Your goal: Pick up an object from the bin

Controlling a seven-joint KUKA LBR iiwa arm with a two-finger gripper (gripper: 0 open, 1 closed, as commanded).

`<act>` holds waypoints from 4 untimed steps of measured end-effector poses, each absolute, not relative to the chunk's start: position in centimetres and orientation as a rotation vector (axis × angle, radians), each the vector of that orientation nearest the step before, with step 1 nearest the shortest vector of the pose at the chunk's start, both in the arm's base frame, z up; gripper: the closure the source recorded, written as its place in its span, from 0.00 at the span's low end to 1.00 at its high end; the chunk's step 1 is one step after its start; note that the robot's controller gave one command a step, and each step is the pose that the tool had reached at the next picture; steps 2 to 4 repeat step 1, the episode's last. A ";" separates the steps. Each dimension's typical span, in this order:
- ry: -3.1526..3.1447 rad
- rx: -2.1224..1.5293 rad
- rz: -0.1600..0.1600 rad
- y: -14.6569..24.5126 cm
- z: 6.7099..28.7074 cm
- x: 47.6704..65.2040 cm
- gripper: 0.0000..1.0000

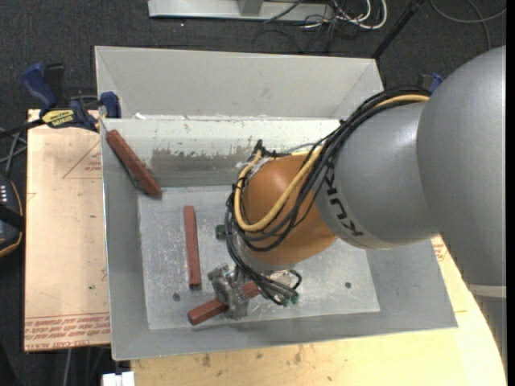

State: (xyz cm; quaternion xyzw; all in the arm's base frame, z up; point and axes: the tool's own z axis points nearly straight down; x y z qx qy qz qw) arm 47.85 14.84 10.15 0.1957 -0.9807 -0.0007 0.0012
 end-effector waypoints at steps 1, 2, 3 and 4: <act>-3.070 0.672 -0.002 17.5 20.3 50.5 1.00; -3.070 0.672 -0.002 17.5 20.3 50.5 1.00; -3.070 0.672 -0.002 17.5 20.3 50.5 1.00; -3.070 0.672 -0.002 17.5 20.3 50.5 1.00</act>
Offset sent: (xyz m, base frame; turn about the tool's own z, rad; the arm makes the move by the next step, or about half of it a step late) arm 0.0000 0.0000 0.0000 0.0000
